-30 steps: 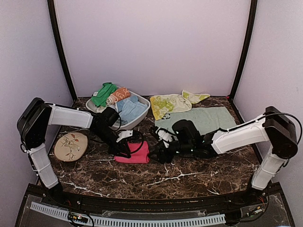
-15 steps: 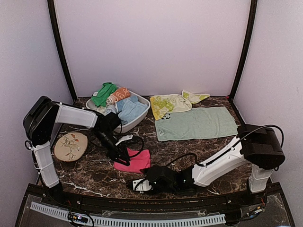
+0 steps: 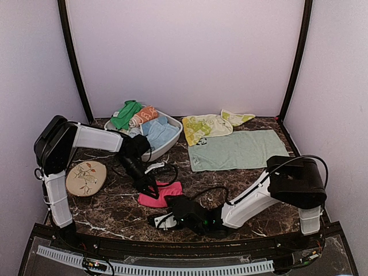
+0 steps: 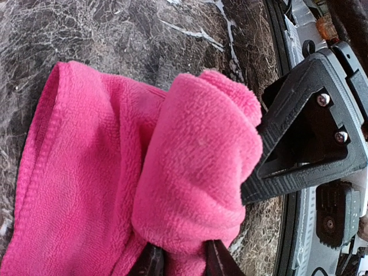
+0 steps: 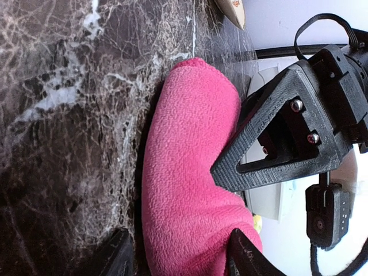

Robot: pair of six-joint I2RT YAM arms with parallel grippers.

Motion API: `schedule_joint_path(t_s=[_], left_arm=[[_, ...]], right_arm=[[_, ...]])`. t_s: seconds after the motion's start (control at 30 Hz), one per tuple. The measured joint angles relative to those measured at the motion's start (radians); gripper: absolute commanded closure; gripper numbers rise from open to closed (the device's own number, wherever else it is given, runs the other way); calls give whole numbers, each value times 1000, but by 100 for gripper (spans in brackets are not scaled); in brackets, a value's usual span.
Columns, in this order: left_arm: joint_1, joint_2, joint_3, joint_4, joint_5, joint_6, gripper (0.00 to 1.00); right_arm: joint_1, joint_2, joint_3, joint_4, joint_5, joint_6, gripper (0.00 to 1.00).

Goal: Roll the towels
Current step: Roll the towel at the center of the board.

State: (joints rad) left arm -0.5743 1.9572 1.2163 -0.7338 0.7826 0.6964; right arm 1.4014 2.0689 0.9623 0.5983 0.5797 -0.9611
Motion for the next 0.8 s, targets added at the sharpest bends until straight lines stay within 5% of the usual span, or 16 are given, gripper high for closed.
schedule_joint_path(t_s=[0.4,0.8], left_arm=[[-5,2,2,3,-5,-13,73],[-5,3,2,2,-5,-20,72]], right_arm=[[109,-211,-240,-63,129,266,46],[68,9,98,59,-62,117,48]])
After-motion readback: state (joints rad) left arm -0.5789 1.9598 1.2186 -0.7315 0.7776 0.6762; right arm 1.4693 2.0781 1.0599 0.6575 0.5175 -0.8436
